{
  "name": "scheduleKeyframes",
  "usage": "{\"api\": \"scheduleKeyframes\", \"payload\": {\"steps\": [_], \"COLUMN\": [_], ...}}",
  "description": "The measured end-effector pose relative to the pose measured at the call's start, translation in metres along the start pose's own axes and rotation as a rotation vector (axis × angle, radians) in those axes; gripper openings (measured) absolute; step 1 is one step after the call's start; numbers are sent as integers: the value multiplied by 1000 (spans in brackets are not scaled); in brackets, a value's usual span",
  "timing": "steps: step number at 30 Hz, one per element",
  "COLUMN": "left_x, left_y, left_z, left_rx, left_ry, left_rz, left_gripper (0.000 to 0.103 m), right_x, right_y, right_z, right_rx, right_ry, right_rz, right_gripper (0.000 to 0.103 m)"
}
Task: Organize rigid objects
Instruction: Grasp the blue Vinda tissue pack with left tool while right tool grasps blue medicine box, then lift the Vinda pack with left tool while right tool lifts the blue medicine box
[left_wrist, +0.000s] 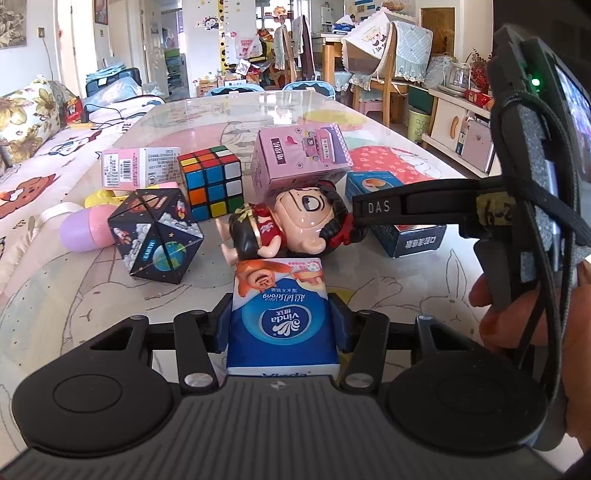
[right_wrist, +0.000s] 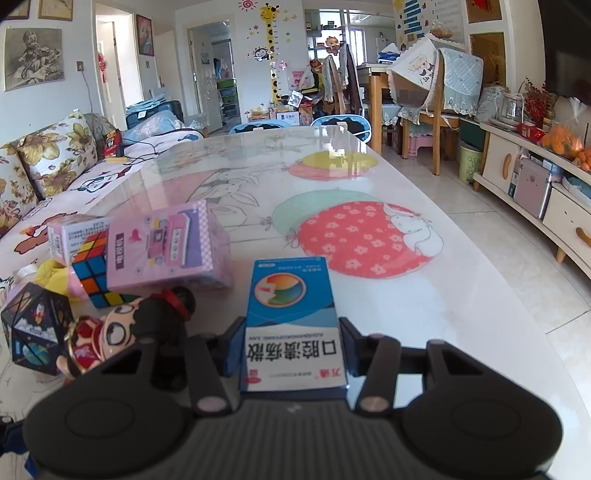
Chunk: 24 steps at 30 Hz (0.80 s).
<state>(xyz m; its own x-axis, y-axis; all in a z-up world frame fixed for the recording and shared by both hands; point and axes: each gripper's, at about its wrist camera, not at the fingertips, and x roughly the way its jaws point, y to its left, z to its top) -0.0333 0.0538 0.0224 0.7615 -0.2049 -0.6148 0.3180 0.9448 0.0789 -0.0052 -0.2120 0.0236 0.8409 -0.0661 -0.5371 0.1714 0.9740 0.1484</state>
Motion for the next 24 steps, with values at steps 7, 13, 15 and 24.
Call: {"api": "scheduleKeyframes", "payload": {"steps": [7, 13, 15, 24], "left_x": [-13, -27, -33, -52], "left_y": [8, 22, 25, 46], "left_z": [-11, -21, -25, -36], "left_rx": [-16, -37, -36, -110], "left_ry": [12, 28, 35, 35], "left_rz": [27, 68, 80, 93], "left_gripper": [64, 64, 64, 64], "right_x": [-16, -33, -39, -67], "right_y": [4, 8, 9, 29], "right_z": [-12, -26, -30, -51], "right_rx": [14, 31, 37, -32], "right_ry": [-1, -5, -6, 8], "right_rz": [8, 1, -3, -13], "right_gripper": [50, 50, 50, 50]}}
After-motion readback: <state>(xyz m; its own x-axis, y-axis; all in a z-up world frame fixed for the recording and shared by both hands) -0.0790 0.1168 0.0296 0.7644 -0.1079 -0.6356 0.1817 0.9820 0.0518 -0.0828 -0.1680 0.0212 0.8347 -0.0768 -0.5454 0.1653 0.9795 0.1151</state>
